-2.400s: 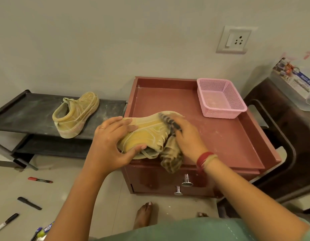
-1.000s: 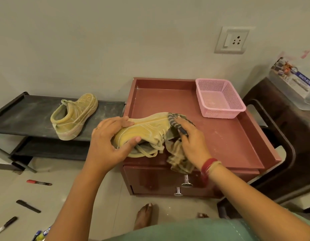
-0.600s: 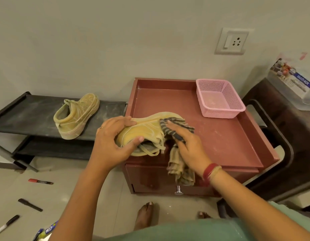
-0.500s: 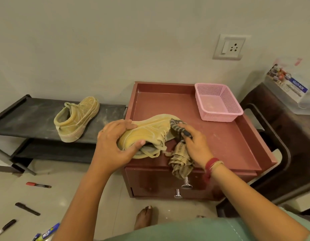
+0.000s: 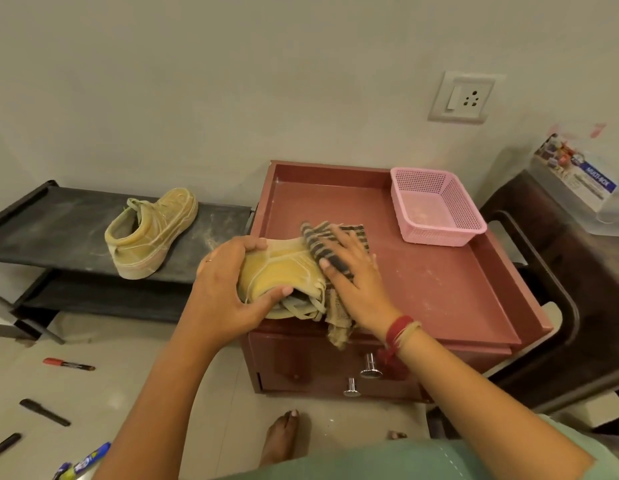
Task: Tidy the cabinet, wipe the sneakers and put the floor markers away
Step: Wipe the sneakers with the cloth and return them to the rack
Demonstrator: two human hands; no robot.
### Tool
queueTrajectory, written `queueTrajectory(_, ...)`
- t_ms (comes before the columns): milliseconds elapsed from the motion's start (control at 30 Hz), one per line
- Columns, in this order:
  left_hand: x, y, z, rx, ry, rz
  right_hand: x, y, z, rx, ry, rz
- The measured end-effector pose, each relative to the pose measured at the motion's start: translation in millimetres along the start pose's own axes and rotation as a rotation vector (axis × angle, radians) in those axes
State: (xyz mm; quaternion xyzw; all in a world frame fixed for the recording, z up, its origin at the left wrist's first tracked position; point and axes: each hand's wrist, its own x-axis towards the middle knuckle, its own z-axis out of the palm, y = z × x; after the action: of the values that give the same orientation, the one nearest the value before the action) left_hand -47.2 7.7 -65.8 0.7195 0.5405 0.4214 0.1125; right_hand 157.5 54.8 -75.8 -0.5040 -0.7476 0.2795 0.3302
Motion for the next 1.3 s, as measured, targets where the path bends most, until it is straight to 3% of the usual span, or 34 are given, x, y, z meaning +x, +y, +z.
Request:
queueTrajectory(67, 1, -1, 0, 0.002, 0.003, 0.008, -4, -5, 2, 0.059, -0.012, 0.024)
queueTrajectory(200, 0, -3, 0, 0.013, -0.011, 0.049, -19, -15, 7, 0.018, -0.139, -0.194)
queueTrajectory(333, 1, 0, 1, -0.009, 0.029, 0.003, 1, -1, -9, -0.003, -0.011, 0.014)
queueTrajectory(467, 1, 1, 2, -0.061, 0.033, -0.019, -16, -7, 6, 0.081, -0.162, -0.191)
queueTrajectory(600, 2, 6, 1, -0.123, 0.069, -0.054, -4, -10, 0, 0.101, -0.032, -0.034)
queueTrajectory(733, 1, 4, 0, -0.128, 0.03, -0.021, -24, -17, 11, 0.112, -0.19, -0.249)
queueTrajectory(867, 2, 7, 0, -0.1, 0.069, -0.046, 1, 10, -5, 0.096, 0.043, 0.041)
queueTrajectory(900, 3, 8, 1, -0.101, 0.073, -0.055, -1, 10, -2, 0.078, 0.039, 0.05)
queueTrajectory(1000, 3, 5, -1, -0.13, 0.063, -0.076, -18, 5, 14, 0.026, -0.123, -0.166)
queueTrajectory(1033, 3, 5, -1, -0.138, 0.063, -0.085, -17, 10, 14, 0.031, -0.127, -0.174)
queueTrajectory(1167, 5, 5, 0, -0.135, 0.091, -0.104, 1, 29, 3, 0.1, 0.044, 0.126)
queueTrajectory(1300, 5, 5, 1, -0.138, 0.086, -0.113, -12, 25, 11, 0.148, -0.078, -0.056)
